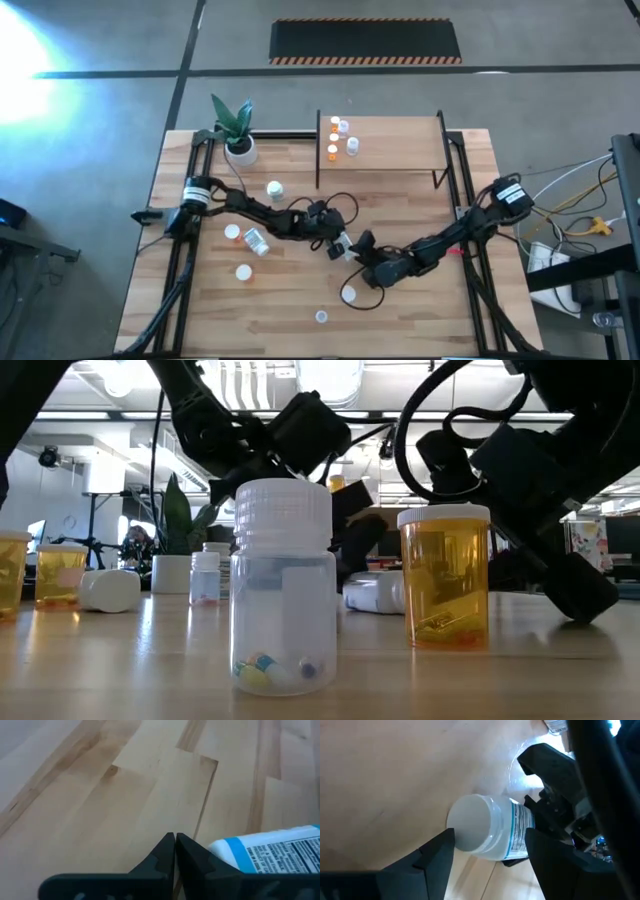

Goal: Pick and place medicine bottles onto shelf by color
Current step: Put the white pill bottle on the shelf

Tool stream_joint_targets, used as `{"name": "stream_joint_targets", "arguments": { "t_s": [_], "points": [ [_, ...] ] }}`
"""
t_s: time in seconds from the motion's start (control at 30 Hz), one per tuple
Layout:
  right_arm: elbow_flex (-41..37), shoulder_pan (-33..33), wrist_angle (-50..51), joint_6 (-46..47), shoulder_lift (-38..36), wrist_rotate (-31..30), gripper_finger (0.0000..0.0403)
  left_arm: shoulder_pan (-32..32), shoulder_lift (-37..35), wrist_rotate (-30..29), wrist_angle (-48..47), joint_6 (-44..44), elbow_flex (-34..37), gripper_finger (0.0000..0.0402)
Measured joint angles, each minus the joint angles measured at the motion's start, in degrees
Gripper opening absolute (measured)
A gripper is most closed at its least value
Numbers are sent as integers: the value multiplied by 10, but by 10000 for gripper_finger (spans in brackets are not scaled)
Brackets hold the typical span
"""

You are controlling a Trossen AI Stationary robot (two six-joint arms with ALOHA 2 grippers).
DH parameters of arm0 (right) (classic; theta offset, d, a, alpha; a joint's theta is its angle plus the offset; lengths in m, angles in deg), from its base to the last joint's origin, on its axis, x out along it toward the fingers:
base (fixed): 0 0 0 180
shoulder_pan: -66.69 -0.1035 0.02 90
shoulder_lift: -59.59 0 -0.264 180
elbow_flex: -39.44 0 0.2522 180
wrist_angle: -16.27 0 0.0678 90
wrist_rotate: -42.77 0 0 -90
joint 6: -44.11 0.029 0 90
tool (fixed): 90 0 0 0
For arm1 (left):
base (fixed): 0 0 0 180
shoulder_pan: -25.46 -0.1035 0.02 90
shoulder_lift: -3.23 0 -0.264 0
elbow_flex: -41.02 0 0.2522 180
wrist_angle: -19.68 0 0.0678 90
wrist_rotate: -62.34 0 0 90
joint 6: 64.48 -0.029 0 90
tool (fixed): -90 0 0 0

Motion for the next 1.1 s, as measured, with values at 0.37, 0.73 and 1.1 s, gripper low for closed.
{"name": "stream_joint_targets", "arguments": {
  "t_s": [0.37, 0.73, 1.1],
  "points": [
    [-6, 3, 29, 208, -124, -20, 197, 2, 1, 23, 8, -10, -13, 3],
    [-6, 2, 174, 376, -245, -8, 176, 21, -7, 30, -17, -32, -22, 3],
    [-38, -17, 309, 429, -294, 219, 190, 66, -117, -46, -155, -98, -19, 3]
  ]
}}
